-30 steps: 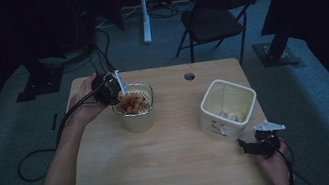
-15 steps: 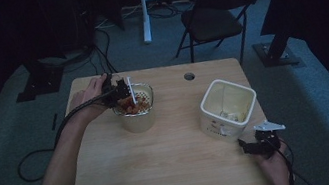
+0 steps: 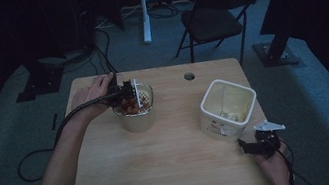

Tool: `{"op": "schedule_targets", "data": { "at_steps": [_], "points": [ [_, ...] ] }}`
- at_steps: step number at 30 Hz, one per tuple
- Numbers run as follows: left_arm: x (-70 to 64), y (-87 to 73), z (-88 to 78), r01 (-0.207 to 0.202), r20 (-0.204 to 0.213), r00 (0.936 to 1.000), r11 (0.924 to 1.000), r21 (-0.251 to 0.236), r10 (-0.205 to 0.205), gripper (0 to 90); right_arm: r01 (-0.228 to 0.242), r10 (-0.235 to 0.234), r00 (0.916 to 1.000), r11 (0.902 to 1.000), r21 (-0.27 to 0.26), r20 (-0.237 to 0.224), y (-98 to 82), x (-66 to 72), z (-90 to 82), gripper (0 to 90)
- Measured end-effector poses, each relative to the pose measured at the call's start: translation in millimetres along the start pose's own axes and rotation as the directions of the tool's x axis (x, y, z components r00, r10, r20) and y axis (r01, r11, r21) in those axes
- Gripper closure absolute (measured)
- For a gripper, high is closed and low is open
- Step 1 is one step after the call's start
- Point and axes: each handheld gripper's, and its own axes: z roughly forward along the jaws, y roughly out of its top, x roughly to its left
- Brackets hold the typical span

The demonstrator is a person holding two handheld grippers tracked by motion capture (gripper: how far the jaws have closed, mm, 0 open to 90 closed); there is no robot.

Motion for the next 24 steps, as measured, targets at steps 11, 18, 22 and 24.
{"op": "schedule_targets", "data": {
  "at_steps": [11, 18, 22, 24],
  "points": [
    [-1.4, 4.1, -0.2, -0.046, -0.025, 0.9986, 0.9988, 0.013, 0.047, 32.5, 0.001, -0.001, 1.0000, 1.0000, 0.000, 0.000, 0.0, -0.1, 0.0, 11.7],
    [-1.2, 3.9, -0.1, -0.062, -0.037, 0.9974, 0.9979, 0.019, 0.063, 32.6, 0.000, 0.000, 1.0000, 1.0000, 0.000, 0.000, 0.0, 0.0, 0.0, 11.7],
    [3.6, -2.9, -0.2, -0.036, -0.042, 0.9984, 0.9991, 0.022, 0.037, 32.8, 0.000, 0.000, 1.0000, 1.0000, 0.000, 0.000, 0.0, 0.0, 0.0, 11.7],
    [4.0, -4.4, -0.8, -0.034, -0.043, 0.9984, 0.9991, 0.026, 0.035, 32.8, -0.001, 0.001, 1.0000, 1.0000, 0.000, 0.000, 0.0, 0.0, 0.0, 11.7]
  ]
}}
